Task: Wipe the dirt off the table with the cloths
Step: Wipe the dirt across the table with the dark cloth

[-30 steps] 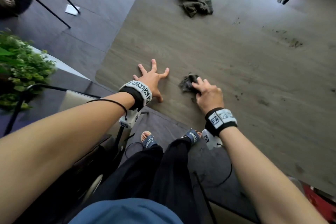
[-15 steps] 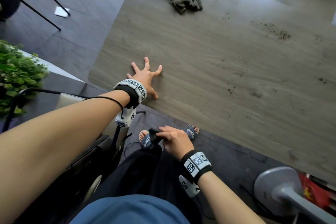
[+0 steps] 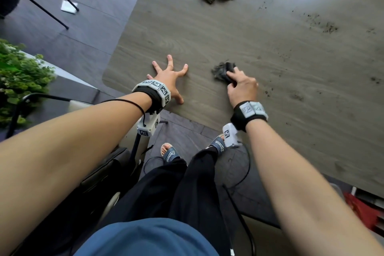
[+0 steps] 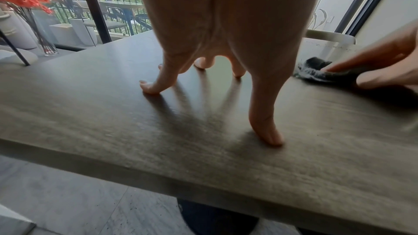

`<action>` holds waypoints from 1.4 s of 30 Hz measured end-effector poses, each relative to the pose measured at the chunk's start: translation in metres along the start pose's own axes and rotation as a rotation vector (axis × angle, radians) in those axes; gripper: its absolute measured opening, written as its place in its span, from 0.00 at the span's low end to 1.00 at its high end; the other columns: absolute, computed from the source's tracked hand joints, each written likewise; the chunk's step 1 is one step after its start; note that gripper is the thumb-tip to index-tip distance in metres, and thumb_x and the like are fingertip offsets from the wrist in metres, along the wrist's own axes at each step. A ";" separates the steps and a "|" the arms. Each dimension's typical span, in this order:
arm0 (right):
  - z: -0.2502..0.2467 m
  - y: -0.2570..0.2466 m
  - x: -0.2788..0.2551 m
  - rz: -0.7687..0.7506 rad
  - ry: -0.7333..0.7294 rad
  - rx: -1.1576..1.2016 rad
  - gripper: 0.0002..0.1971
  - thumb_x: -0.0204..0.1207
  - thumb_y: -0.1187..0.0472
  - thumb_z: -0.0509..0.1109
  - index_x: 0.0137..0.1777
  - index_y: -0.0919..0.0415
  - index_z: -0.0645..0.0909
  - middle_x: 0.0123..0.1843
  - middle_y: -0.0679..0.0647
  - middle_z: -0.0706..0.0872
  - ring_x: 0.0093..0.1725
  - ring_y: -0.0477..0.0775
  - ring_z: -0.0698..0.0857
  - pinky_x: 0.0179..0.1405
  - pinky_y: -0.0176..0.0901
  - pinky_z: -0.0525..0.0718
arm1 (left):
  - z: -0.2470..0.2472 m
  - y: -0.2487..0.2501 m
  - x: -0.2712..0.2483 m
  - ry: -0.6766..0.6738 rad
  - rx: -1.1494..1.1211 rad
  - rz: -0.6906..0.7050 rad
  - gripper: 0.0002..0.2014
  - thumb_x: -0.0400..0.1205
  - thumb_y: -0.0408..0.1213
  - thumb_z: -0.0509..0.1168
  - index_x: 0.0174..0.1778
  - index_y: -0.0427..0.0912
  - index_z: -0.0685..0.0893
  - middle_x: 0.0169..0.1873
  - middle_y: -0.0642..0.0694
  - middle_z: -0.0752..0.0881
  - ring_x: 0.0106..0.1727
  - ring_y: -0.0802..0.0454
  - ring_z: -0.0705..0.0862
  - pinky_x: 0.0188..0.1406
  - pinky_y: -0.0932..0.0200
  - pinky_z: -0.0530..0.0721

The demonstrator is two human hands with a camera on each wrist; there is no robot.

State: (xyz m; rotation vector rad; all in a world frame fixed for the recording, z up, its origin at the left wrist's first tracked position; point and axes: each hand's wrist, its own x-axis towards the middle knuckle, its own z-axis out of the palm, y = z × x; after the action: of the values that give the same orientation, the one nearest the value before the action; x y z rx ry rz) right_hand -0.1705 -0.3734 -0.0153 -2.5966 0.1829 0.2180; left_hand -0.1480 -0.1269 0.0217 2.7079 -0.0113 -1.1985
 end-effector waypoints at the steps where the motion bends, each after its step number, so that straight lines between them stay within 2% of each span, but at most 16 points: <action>1: 0.007 -0.006 -0.016 -0.020 -0.010 0.000 0.24 0.70 0.64 0.70 0.65 0.45 0.85 0.74 0.49 0.80 0.70 0.55 0.81 0.69 0.47 0.77 | 0.000 0.000 0.000 0.002 -0.002 0.002 0.62 0.65 0.51 0.86 0.86 0.72 0.48 0.86 0.46 0.29 0.82 0.16 0.33 0.71 0.10 0.56; 4: 0.030 -0.022 -0.075 -0.113 -0.068 -0.029 0.23 0.70 0.65 0.73 0.64 0.45 0.86 0.74 0.48 0.79 0.73 0.51 0.78 0.66 0.48 0.79 | 0.001 0.002 0.000 -0.001 -0.013 0.001 0.62 0.65 0.50 0.86 0.86 0.72 0.48 0.86 0.46 0.28 0.82 0.17 0.32 0.71 0.10 0.55; 8: 0.055 -0.035 -0.134 -0.247 -0.079 -0.017 0.24 0.59 0.71 0.80 0.55 0.50 0.90 0.66 0.51 0.86 0.65 0.55 0.86 0.54 0.49 0.89 | 0.001 0.002 -0.001 -0.003 -0.022 -0.003 0.62 0.65 0.49 0.86 0.86 0.72 0.49 0.86 0.46 0.28 0.82 0.17 0.31 0.71 0.10 0.55; 12: 0.058 -0.035 -0.150 -0.338 -0.127 -0.031 0.23 0.56 0.73 0.80 0.52 0.53 0.90 0.65 0.52 0.87 0.63 0.58 0.87 0.49 0.51 0.90 | 0.000 0.003 -0.001 -0.003 -0.022 -0.008 0.62 0.65 0.49 0.86 0.86 0.72 0.49 0.86 0.46 0.28 0.82 0.18 0.32 0.72 0.10 0.55; 14: 0.054 -0.032 -0.151 -0.399 -0.172 -0.036 0.23 0.54 0.73 0.80 0.49 0.52 0.91 0.63 0.52 0.88 0.61 0.58 0.88 0.42 0.50 0.91 | 0.000 0.003 -0.002 -0.003 -0.020 -0.011 0.62 0.65 0.50 0.86 0.86 0.72 0.49 0.86 0.47 0.28 0.82 0.18 0.32 0.72 0.11 0.54; 16: 0.046 -0.031 -0.148 -0.477 -0.247 -0.056 0.23 0.51 0.72 0.80 0.46 0.51 0.91 0.59 0.51 0.90 0.56 0.57 0.90 0.34 0.49 0.90 | 0.001 0.003 -0.002 -0.002 -0.027 -0.007 0.62 0.65 0.49 0.86 0.86 0.73 0.50 0.86 0.47 0.28 0.82 0.18 0.32 0.72 0.11 0.54; 17: 0.040 -0.032 -0.145 -0.493 -0.307 -0.048 0.22 0.52 0.71 0.79 0.46 0.50 0.91 0.58 0.50 0.90 0.53 0.57 0.90 0.33 0.49 0.90 | 0.001 0.003 -0.002 -0.001 -0.031 -0.005 0.62 0.65 0.49 0.86 0.86 0.73 0.50 0.86 0.47 0.28 0.82 0.18 0.32 0.72 0.11 0.54; 20: 0.018 -0.034 -0.123 -0.489 -0.409 0.033 0.21 0.58 0.68 0.71 0.48 0.47 0.92 0.54 0.46 0.91 0.50 0.56 0.91 0.44 0.47 0.89 | 0.000 0.002 -0.002 -0.005 -0.027 -0.006 0.62 0.65 0.49 0.86 0.86 0.73 0.49 0.86 0.47 0.28 0.82 0.18 0.32 0.73 0.11 0.54; 23: -0.008 -0.026 -0.080 -0.484 -0.297 0.118 0.19 0.58 0.68 0.70 0.47 0.49 0.91 0.52 0.45 0.92 0.49 0.52 0.91 0.49 0.45 0.89 | 0.001 0.001 0.000 -0.004 -0.014 -0.003 0.62 0.65 0.51 0.86 0.86 0.73 0.48 0.86 0.47 0.27 0.82 0.17 0.32 0.72 0.10 0.54; 26: -0.028 0.003 -0.020 -0.305 -0.089 0.116 0.20 0.61 0.71 0.71 0.51 0.53 0.92 0.57 0.50 0.91 0.56 0.51 0.90 0.63 0.43 0.83 | 0.002 0.001 0.001 -0.009 -0.017 0.001 0.62 0.65 0.52 0.86 0.85 0.73 0.48 0.86 0.47 0.28 0.82 0.17 0.32 0.72 0.10 0.54; 29: -0.036 0.034 0.012 -0.077 -0.056 0.066 0.21 0.65 0.68 0.72 0.56 0.50 0.90 0.64 0.48 0.87 0.64 0.47 0.85 0.73 0.37 0.74 | 0.002 0.000 0.001 -0.005 -0.012 -0.002 0.62 0.65 0.52 0.86 0.86 0.73 0.48 0.86 0.47 0.28 0.82 0.17 0.32 0.72 0.10 0.55; 32: -0.020 0.033 -0.009 -0.036 -0.020 0.065 0.22 0.66 0.66 0.72 0.58 0.47 0.89 0.67 0.48 0.85 0.68 0.48 0.82 0.73 0.40 0.74 | 0.002 -0.001 0.001 -0.004 -0.010 -0.006 0.62 0.65 0.52 0.86 0.85 0.73 0.48 0.86 0.47 0.28 0.82 0.17 0.32 0.71 0.10 0.56; 35: 0.003 0.020 -0.063 -0.017 0.042 0.095 0.22 0.66 0.65 0.72 0.59 0.45 0.88 0.69 0.46 0.83 0.71 0.47 0.80 0.72 0.42 0.76 | 0.003 0.000 0.002 -0.003 -0.009 -0.001 0.61 0.65 0.51 0.85 0.85 0.73 0.48 0.86 0.46 0.28 0.82 0.17 0.32 0.71 0.10 0.56; 39: 0.031 0.000 -0.135 -0.079 0.001 0.106 0.23 0.65 0.68 0.76 0.58 0.47 0.89 0.69 0.46 0.84 0.70 0.47 0.81 0.69 0.41 0.76 | 0.002 0.001 0.000 -0.007 -0.016 -0.005 0.61 0.66 0.51 0.85 0.85 0.73 0.49 0.86 0.47 0.28 0.82 0.17 0.32 0.71 0.10 0.54; 42: 0.049 -0.013 -0.173 -0.153 -0.088 0.151 0.23 0.61 0.70 0.77 0.55 0.49 0.90 0.66 0.49 0.86 0.67 0.50 0.84 0.74 0.34 0.71 | 0.001 0.002 -0.001 -0.006 -0.022 -0.003 0.61 0.66 0.50 0.85 0.85 0.73 0.49 0.86 0.47 0.28 0.82 0.18 0.32 0.72 0.10 0.53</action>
State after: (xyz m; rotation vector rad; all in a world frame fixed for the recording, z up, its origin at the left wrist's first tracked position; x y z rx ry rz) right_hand -0.3431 -0.3219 -0.0177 -2.4318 -0.0299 0.2525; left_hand -0.1490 -0.1286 0.0218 2.6862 0.0055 -1.2004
